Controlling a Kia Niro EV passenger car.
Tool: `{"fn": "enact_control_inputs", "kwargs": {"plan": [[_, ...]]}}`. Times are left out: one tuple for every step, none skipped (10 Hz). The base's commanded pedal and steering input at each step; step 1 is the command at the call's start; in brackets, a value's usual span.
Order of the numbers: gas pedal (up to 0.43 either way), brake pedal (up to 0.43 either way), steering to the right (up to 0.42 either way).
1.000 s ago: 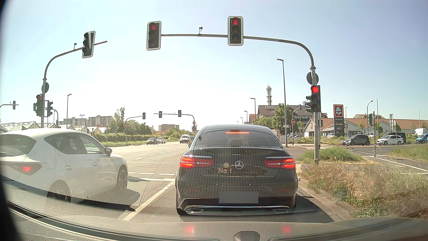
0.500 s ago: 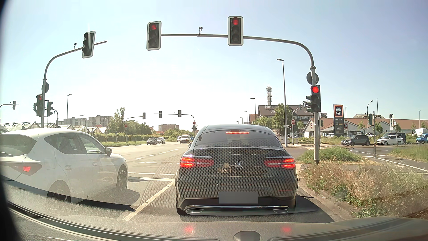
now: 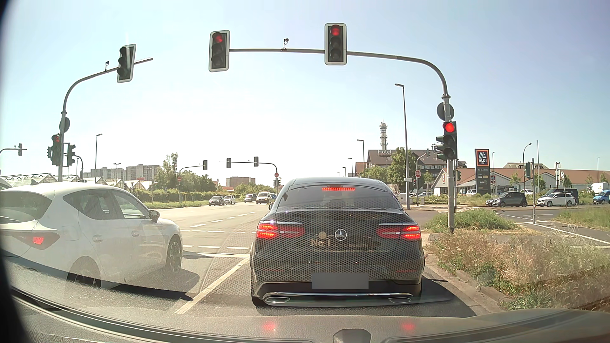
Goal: Follow the waypoints while adhering to traffic rules and regulations
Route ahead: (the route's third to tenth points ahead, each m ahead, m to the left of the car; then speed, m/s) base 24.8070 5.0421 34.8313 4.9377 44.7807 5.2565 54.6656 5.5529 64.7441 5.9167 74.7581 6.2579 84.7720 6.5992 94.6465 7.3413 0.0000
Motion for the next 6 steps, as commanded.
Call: {"fn": "enact_control_inputs", "kwargs": {"plan": [[0.0,0.25,0.0],[0.0,0.25,0.0],[0.0,0.25,0.0],[0.0,0.25,0.0],[0.0,0.25,-0.001],[0.0,0.25,0.0]]}}
